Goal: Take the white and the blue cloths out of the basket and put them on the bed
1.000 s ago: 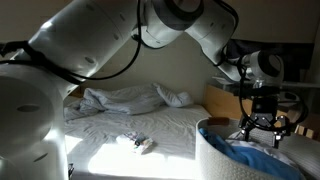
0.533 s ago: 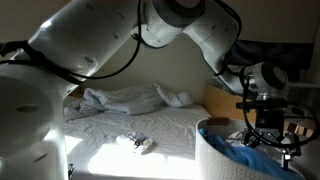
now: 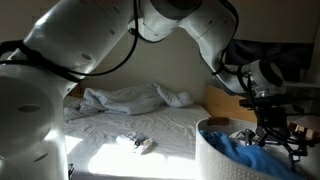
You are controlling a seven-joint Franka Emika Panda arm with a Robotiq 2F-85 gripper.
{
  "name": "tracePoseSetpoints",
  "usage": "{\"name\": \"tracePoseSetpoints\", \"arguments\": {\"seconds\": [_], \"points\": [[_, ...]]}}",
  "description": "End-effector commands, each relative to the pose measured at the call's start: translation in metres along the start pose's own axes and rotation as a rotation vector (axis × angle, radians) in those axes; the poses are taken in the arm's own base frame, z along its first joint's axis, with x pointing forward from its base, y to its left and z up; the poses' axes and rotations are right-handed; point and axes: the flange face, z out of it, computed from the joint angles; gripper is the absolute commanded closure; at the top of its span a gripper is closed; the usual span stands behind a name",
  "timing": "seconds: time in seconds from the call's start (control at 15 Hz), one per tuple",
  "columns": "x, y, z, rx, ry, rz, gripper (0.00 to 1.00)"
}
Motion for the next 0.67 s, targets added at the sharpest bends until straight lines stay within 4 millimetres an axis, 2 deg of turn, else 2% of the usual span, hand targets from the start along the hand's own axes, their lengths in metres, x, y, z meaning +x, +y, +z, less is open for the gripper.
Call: {"name": "tracePoseSetpoints", "arguments": {"seconds": [0.0,0.07,0.27,0.33,0.47,0.6], "points": [[-0.017,-0.012,0.011,-0.087,-0.004,-0.095,0.48],[-0.019,-0.017,0.013,-0.102,-0.004,-0.101,0.54],[-0.029,-0.05,0.026,-0.153,-0.007,-0.144,0.73],[-0.023,-0.041,0.025,-0.166,-0.01,-0.161,0.8],[-0.022,-0.039,0.026,-0.191,-0.01,-0.177,0.9],[-0.022,-0.038,0.025,-0.185,-0.007,-0.177,0.92]]}}
